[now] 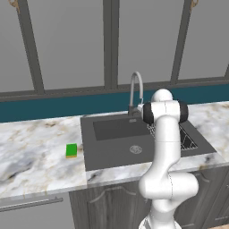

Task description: Soak the sponge with water for a few seconds and then drop it inside the sink.

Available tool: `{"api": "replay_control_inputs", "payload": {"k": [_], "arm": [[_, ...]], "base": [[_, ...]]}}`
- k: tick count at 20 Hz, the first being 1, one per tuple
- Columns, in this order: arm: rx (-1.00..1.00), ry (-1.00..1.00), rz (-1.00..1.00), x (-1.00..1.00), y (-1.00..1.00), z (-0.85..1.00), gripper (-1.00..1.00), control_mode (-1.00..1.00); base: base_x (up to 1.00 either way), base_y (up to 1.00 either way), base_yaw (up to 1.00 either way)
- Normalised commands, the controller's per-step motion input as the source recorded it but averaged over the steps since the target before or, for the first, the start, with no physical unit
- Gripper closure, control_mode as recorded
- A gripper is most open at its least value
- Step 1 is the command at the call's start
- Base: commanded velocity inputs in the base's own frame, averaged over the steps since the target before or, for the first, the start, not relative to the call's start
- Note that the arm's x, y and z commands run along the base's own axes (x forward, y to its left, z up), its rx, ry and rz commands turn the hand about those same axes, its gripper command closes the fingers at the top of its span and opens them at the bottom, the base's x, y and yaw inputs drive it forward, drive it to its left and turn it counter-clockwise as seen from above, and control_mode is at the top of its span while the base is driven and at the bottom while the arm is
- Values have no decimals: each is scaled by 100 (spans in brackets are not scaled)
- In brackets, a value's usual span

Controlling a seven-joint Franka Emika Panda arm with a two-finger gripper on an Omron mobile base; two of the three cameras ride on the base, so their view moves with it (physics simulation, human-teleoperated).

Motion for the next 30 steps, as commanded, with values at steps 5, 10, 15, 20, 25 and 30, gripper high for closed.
{"api": "replay_control_inputs", "payload": {"k": [5,10,15,20,25,30], "arm": [[2,2,-2,0,-60,0,-100,-100],[2,7,-4,0,-55,-4,-100,-100],[1,10,-5,0,-55,-14,-100,-100],[0,11,-5,0,-55,-25,-100,-100],[0,8,-5,0,-55,-29,-100,-100],[1,2,-1,-5,-38,-7,-100,-100]], "base": [[0,0,0],[0,0,0],[0,0,0],[0,0,0],[0,0,0],[0,0,0]]}}
